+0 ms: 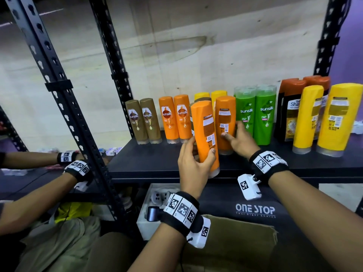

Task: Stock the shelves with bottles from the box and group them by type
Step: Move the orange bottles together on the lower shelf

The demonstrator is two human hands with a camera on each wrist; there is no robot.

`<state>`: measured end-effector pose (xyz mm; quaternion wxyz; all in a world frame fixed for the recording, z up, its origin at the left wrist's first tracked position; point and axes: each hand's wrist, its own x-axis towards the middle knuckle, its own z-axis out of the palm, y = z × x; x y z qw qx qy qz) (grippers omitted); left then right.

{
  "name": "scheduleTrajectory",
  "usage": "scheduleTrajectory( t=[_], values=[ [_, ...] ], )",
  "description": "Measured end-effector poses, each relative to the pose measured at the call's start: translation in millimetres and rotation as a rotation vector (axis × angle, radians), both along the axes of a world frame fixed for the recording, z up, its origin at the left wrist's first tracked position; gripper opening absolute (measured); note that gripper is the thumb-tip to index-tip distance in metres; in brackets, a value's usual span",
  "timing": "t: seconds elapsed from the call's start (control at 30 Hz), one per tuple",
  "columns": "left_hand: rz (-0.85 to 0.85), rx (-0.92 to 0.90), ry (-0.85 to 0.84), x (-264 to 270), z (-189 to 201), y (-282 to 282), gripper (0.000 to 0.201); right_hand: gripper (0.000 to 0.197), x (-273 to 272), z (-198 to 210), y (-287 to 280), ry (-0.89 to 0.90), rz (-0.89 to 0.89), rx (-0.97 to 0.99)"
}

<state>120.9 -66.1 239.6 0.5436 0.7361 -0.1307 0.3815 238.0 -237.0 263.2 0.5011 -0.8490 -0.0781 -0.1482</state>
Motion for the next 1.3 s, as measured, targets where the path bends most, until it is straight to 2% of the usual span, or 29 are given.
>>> scheduleTrajectory(
  t=[0.13, 0.77, 1.1, 1.3],
  values=[
    [-0.025, 0.003, 0.023, 1.8, 1.3, -9.0, 0.05, 0.054, -14.0, -2.4, -9.0, -0.052, 0.03, -0.009],
    [-0.136, 0.061, 0.138, 27.4, -2.1, -97.3, 0.053, 0.054, -62.4, -23.1, -101.9, -0.167, -0.144, 0.006],
    [-0.172, 0.113, 0.177, 47.3, -4.1, -111.9, 0.053, 0.061, -64.5, -20.4, -114.7, -0.16, -0.164, -0.062],
    [-0.194, 0.158, 0.305, 71.6, 4.7, -118.5, 0.053, 0.059, -51.5, -15.1, -115.1, -0.137, -0.21, -0.07]
  ],
)
